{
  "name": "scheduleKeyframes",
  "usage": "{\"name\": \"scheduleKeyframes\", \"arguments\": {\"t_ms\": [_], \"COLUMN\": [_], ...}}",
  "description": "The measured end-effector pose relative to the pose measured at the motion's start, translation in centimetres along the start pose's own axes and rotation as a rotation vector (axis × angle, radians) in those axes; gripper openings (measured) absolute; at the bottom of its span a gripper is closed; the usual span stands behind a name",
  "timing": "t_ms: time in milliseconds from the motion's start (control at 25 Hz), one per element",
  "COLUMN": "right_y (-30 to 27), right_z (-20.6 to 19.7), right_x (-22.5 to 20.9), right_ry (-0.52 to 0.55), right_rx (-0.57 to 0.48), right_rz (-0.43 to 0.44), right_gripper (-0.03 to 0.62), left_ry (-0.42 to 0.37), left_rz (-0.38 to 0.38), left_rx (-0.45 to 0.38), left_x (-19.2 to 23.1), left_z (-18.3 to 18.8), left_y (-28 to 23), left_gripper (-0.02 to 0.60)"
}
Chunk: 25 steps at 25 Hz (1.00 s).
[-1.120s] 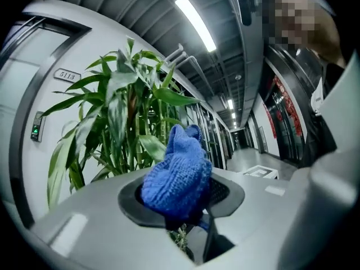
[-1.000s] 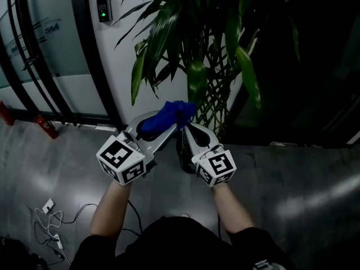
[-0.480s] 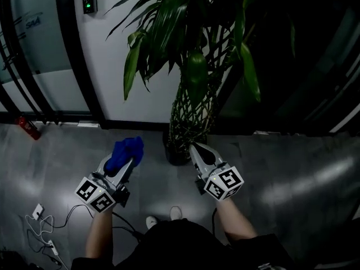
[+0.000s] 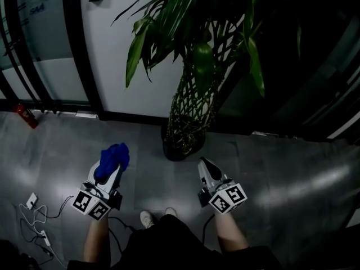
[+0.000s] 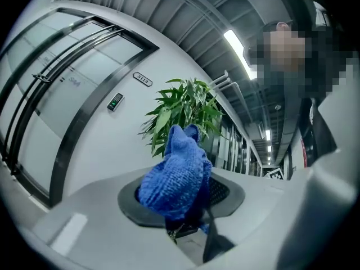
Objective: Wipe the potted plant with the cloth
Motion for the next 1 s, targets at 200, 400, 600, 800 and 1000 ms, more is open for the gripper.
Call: {"name": "scheduleKeyframes", "arguments": {"t_ms": [200,400,600,800,1000], "right_y": [-0.5,3.2,8.9,12.3,14.5], "right_z": [0.7,4.4,6.7,8.8,7.5], "right_x": [2.0,2.8,0.9,0.0,-0.3], "right_ry": [-0.012,0.035,0.043,0.036,-0.027], "right_rx": [-0.051,-0.103,-0.161,-0.192,-0.199], "right_rz": [0.086,0.11,0.066,0.079,0.094], "right_gripper": [0.003,0.003,0.003,0.003,0.003], "left_ry": [-0.053,-0.063,-0.056,-0.043,-0.053], "left_rz": [0.021,0.046,0.025,-0.016,0.009], "left_rx": [-0.035,-0.048,-0.051,-0.035,-0.022], "left_x": [-3.4,-7.1,-12.3,-17.3,-21.5], "left_z": [1.3,2.5,1.3,0.0,-0.5], "left_y": [1.7,3.0,2.2,1.1,1.7], "left_gripper": [0.153,0.153,0.153,0.153,0.153]}}
Point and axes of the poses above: the fingertips, and each gripper's own axes: y backward along the fingers, x to its left, z out of its top, the point moved 6 cm from there along y, backward along the fingers, and after that the axes turned 1 degree about -z, right-handed, at the moved point
